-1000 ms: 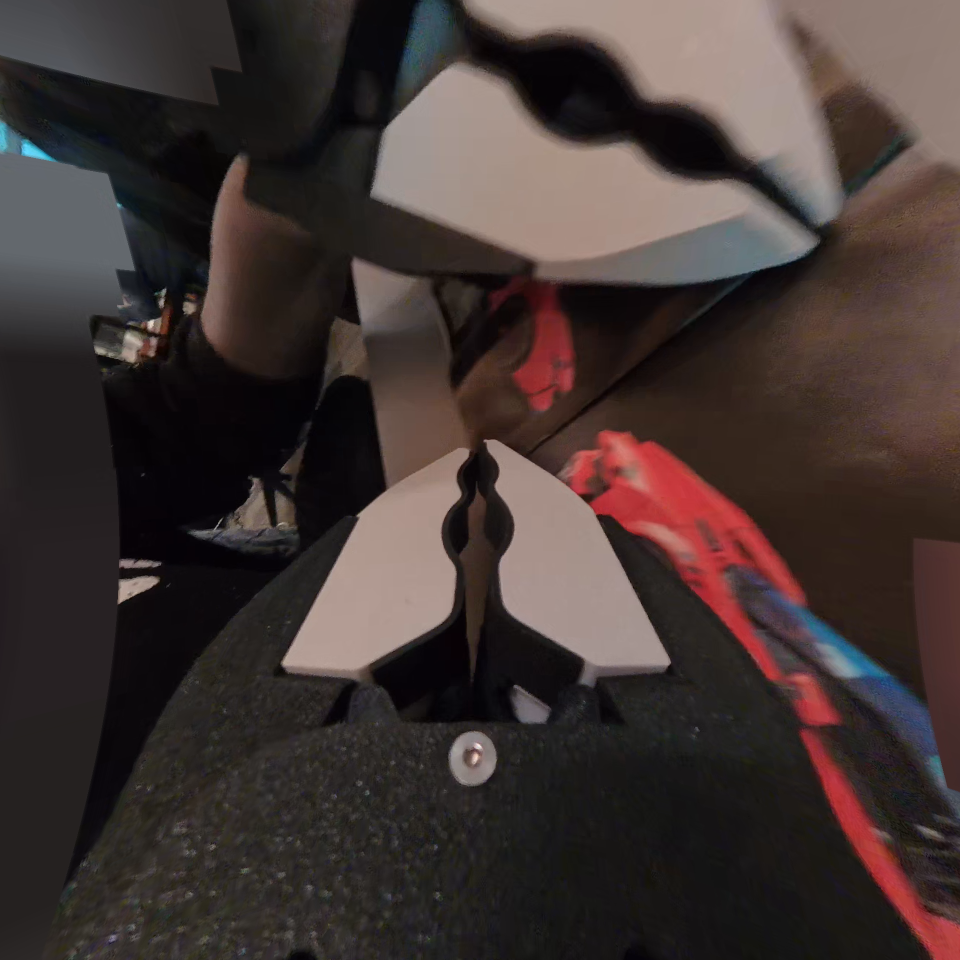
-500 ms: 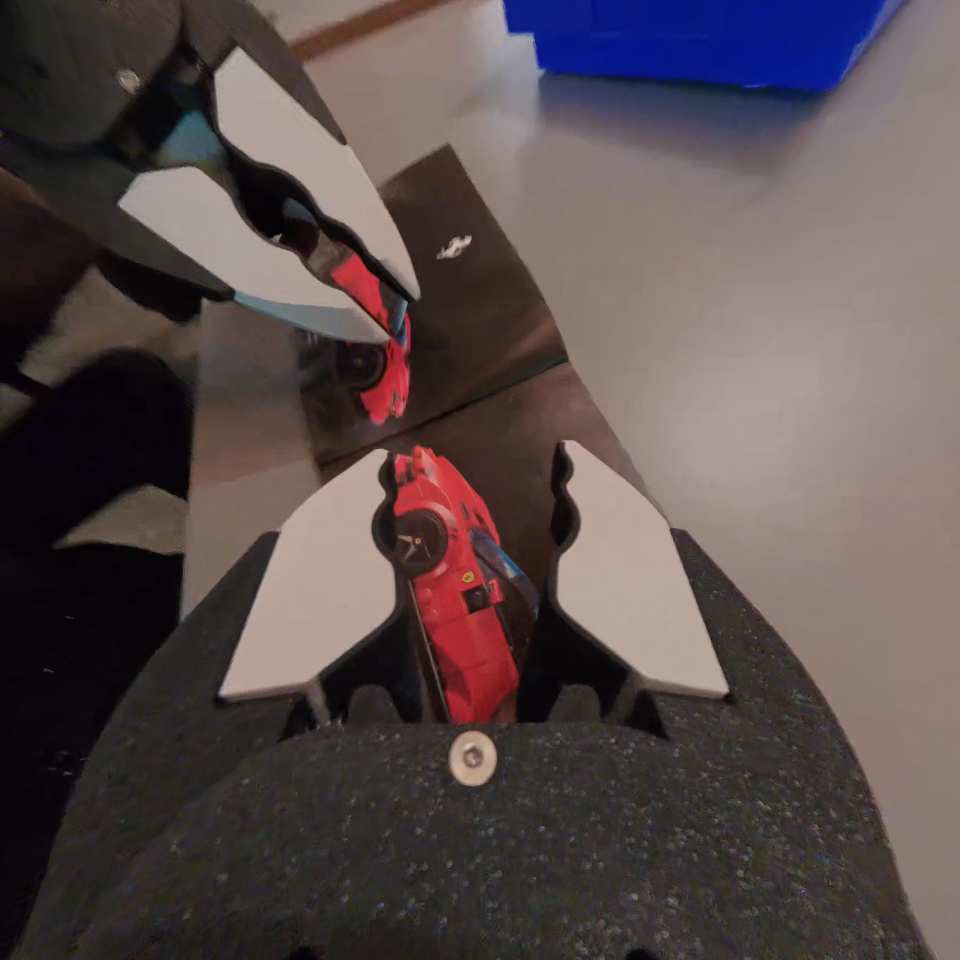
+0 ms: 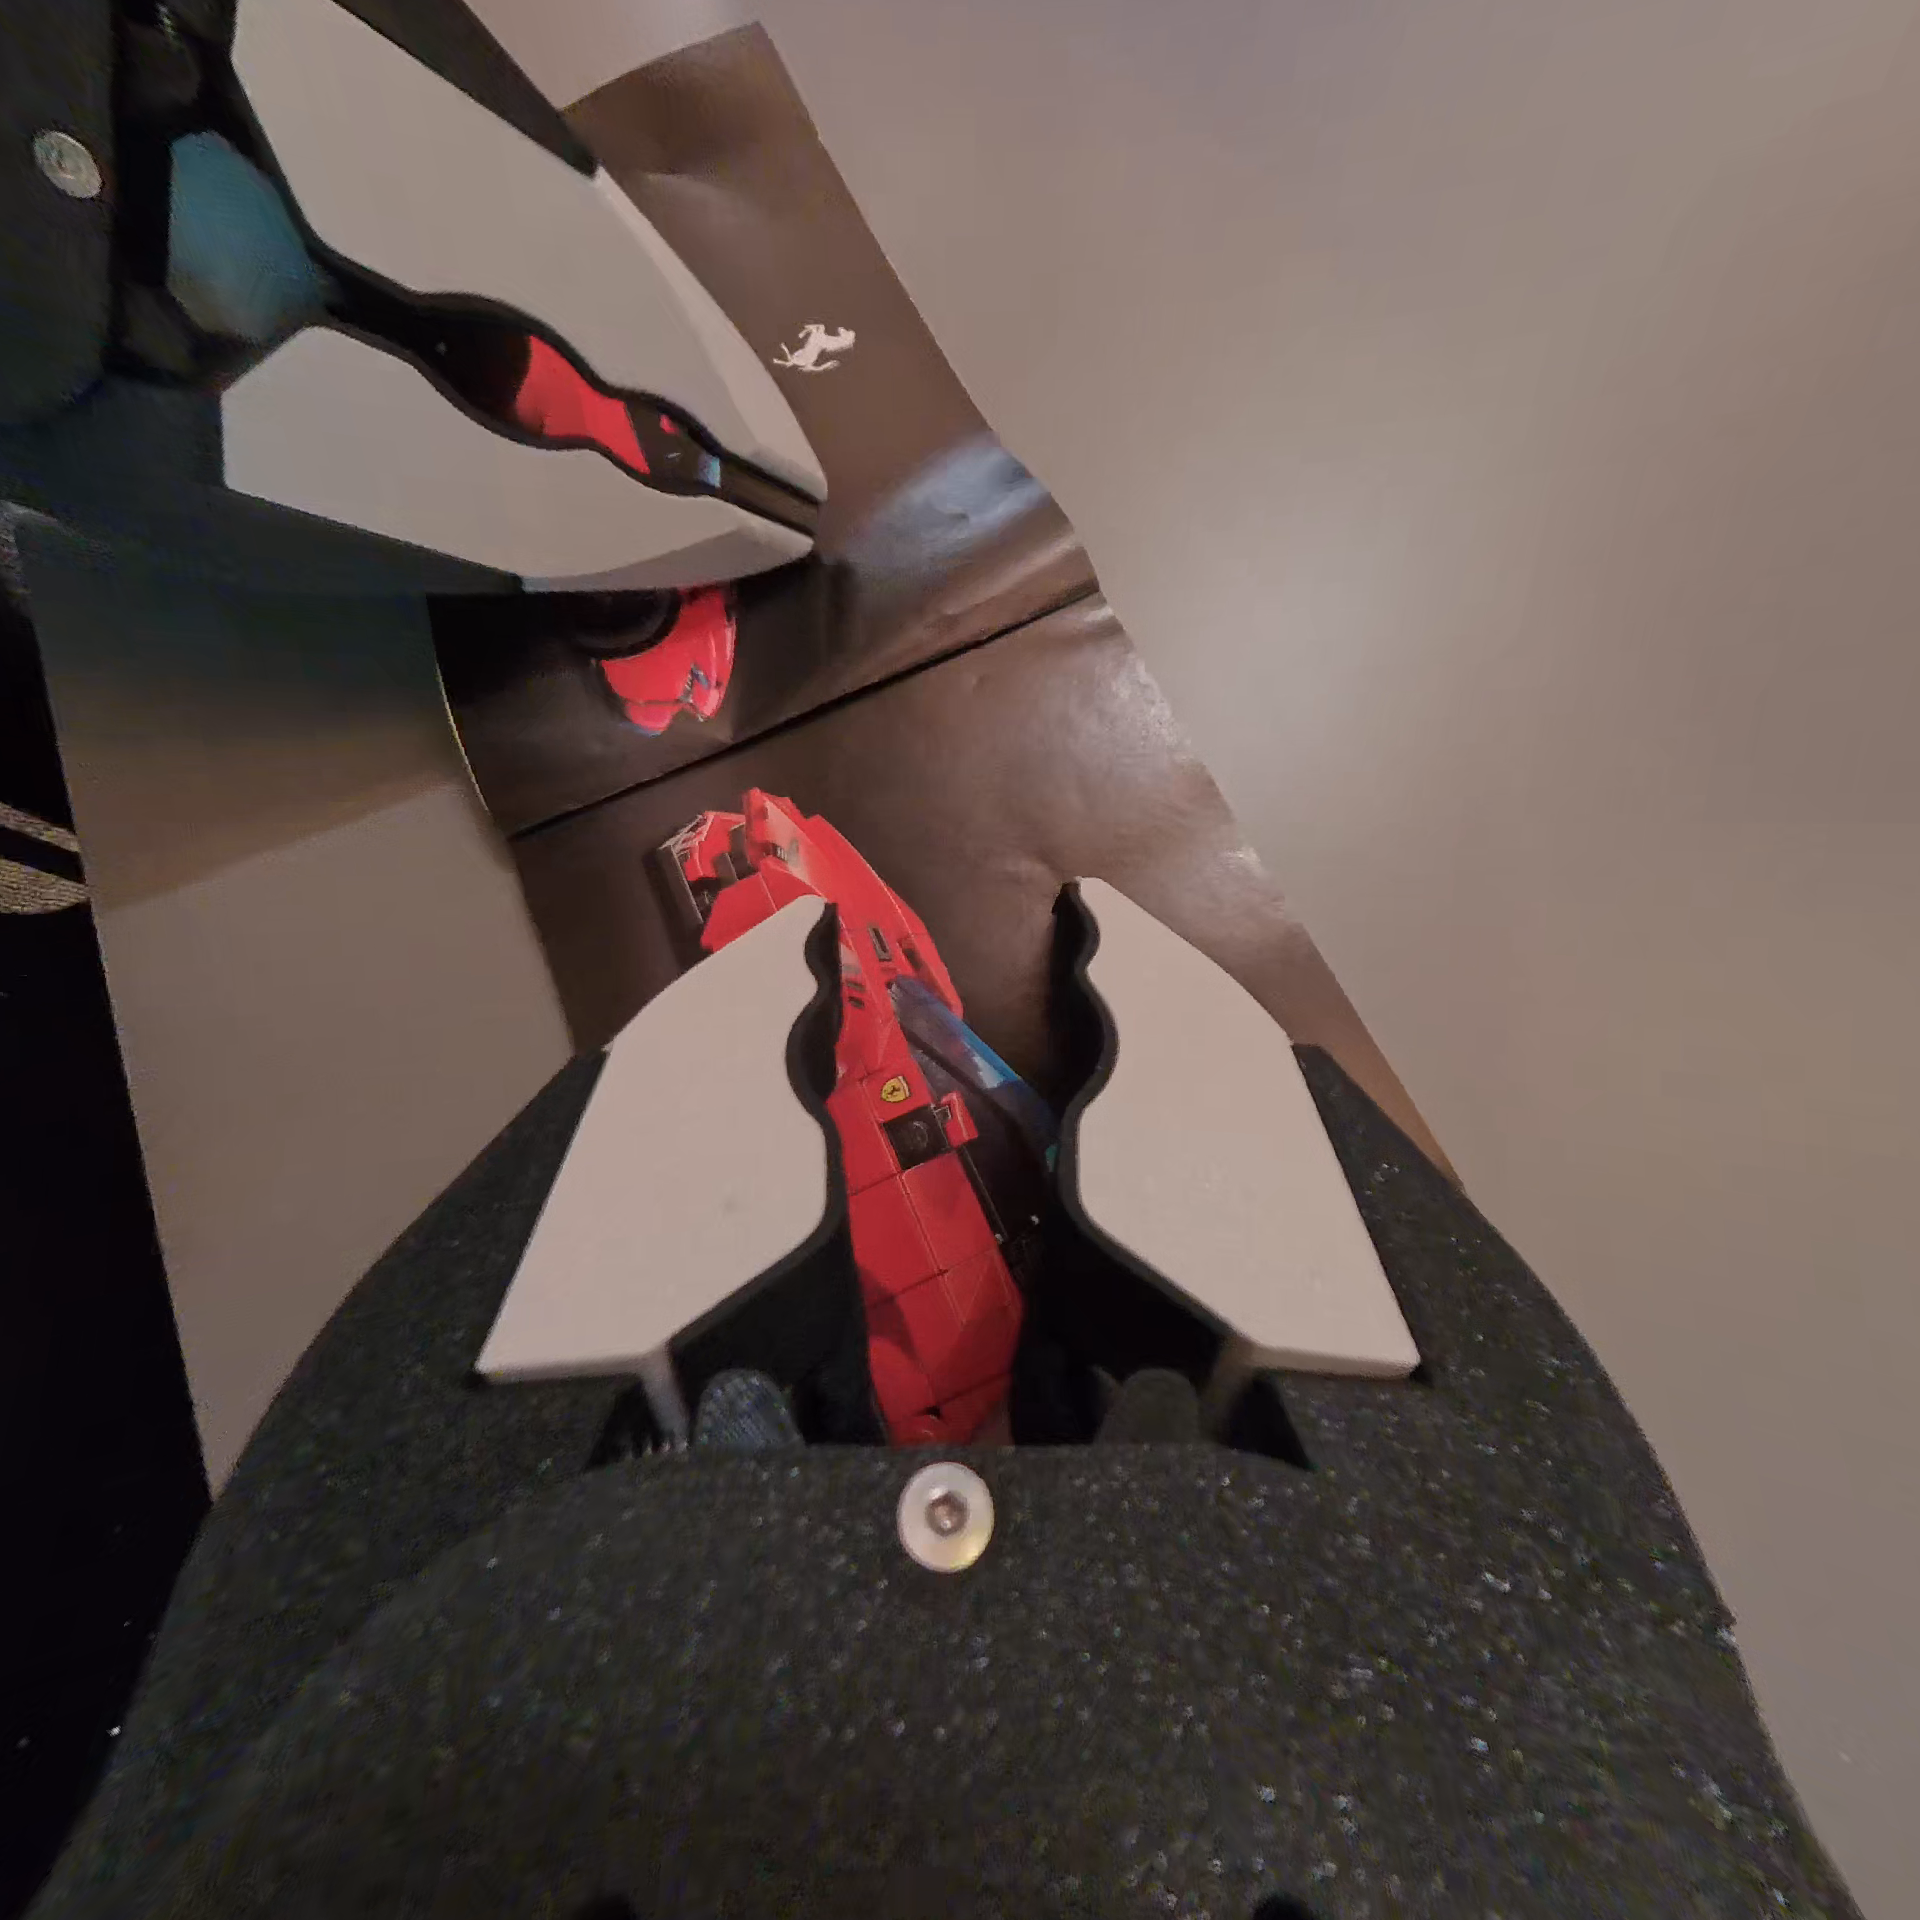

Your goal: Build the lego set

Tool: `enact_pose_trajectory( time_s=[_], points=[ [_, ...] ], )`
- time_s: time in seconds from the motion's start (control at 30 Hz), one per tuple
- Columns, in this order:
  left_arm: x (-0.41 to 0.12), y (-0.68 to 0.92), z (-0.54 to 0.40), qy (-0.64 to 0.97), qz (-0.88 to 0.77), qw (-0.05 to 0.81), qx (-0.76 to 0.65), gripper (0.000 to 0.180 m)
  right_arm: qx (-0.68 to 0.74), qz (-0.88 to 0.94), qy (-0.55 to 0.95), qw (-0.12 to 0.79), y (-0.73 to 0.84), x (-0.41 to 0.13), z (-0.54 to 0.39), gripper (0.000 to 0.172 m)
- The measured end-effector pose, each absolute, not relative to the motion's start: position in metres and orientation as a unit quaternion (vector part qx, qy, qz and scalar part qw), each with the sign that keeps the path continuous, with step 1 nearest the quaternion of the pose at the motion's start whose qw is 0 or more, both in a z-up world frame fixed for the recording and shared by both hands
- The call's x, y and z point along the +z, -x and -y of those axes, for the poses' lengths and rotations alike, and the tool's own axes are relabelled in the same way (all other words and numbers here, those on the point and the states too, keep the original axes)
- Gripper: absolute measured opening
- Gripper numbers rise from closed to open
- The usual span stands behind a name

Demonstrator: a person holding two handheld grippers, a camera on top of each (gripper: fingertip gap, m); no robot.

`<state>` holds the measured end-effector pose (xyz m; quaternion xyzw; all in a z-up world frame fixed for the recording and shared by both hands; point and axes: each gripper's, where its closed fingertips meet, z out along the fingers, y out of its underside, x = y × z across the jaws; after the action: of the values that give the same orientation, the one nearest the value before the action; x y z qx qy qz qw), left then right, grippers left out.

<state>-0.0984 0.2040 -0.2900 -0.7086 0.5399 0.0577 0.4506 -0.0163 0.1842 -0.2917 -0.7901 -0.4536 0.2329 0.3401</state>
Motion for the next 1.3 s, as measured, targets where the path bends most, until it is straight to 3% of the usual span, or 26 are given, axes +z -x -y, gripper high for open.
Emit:
enact_pose_trajectory(
  time_s=[0.03, 0.1, 0.13, 0.3, 0.33, 0.37, 0.4, 0.53, 0.7, 0.73, 0.77, 0.8, 0.93, 0.97, 1.0, 1.03, 1.1, 1.3],
  points=[
    [-0.288, 0.099, -0.205, 0.707, -0.536, 0.457, 0.06, 0.007, 0.232, 0.453, 0.79, 0.34, 0.013, -0.292, -0.185, 0.04],
    [-0.281, 0.101, -0.205, 0.72, -0.51, 0.469, 0.042, 0.02, 0.232, 0.455, 0.789, 0.34, 0.011, -0.291, -0.185, 0.047],
    [-0.275, 0.101, -0.204, 0.73, -0.489, 0.477, 0.026, 0.032, 0.224, 0.457, 0.788, 0.346, 0.01, -0.291, -0.186, 0.065],
    [-0.236, 0.119, -0.19, 0.785, -0.335, 0.516, -0.073, 0.11, 0.146, 0.406, 0.75, 0.502, -0.014, -0.237, -0.188, 0.072],
    [-0.235, 0.123, -0.183, 0.801, -0.318, 0.5, -0.09, 0.127, 0.13, 0.385, 0.752, 0.52, -0.023, -0.228, -0.187, 0.09],
    [-0.235, 0.126, -0.175, 0.813, -0.309, 0.483, -0.105, 0.145, 0.119, 0.365, 0.756, 0.531, -0.031, -0.222, -0.185, 0.122],
    [-0.234, 0.13, -0.168, 0.82, -0.302, 0.472, -0.116, 0.146, 0.117, 0.352, 0.765, 0.526, -0.037, -0.222, -0.18, 0.146],
    [-0.204, 0.146, -0.152, 0.804, -0.275, 0.516, -0.104, 0.146, 0.137, 0.316, 0.798, 0.495, -0.052, -0.226, -0.152, 0.146],
    [-0.179, 0.159, -0.147, 0.787, -0.268, 0.555, -0.039, 0.146, 0.061, 0.26, 0.815, 0.514, -0.08, -0.219, -0.141, 0.146],
    [-0.181, 0.154, -0.141, 0.786, -0.289, 0.545, -0.038, 0.122, 0.054, 0.265, 0.817, 0.509, -0.08, -0.219, -0.138, 0.126],
    [-0.185, 0.145, -0.132, 0.773, -0.343, 0.532, -0.046, 0.018, 0.061, 0.298, 0.814, 0.494, -0.076, -0.222, -0.13, 0.064],
    [-0.184, 0.143, -0.129, 0.764, -0.338, 0.547, -0.042, 0.0, 0.078, 0.325, 0.804, 0.492, -0.07, -0.222, -0.124, 0.0],
    [-0.205, 0.153, -0.138, 0.803, -0.345, 0.484, 0.037, 0.0, 0.041, 0.307, 0.838, 0.449, -0.08, -0.235, -0.126, 0.0],
    [-0.207, 0.153, -0.141, 0.81, -0.329, 0.483, 0.04, 0.023, 0.026, 0.296, 0.844, 0.446, -0.083, -0.236, -0.129, 0.003],
    [-0.207, 0.153, -0.149, 0.818, -0.298, 0.49, 0.04, 0.106, 0.019, 0.278, 0.848, 0.452, -0.082, -0.234, -0.133, 0.053],
    [-0.21, 0.155, -0.153, 0.836, -0.274, 0.473, 0.046, 0.144, 0.01, 0.257, 0.855, 0.451, -0.083, -0.234, -0.137, 0.107],
    [-0.206, 0.149, -0.157, 0.839, -0.253, 0.481, 0.031, 0.146, -0.01, 0.226, 0.871, 0.436, -0.084, -0.235, -0.143, 0.142],
    [-0.208, 0.14, -0.156, 0.84, -0.252, 0.48, 0.013, 0.146, 0.009, 0.221, 0.864, 0.453, -0.067, -0.229, -0.145, 0.141]
  ],
)
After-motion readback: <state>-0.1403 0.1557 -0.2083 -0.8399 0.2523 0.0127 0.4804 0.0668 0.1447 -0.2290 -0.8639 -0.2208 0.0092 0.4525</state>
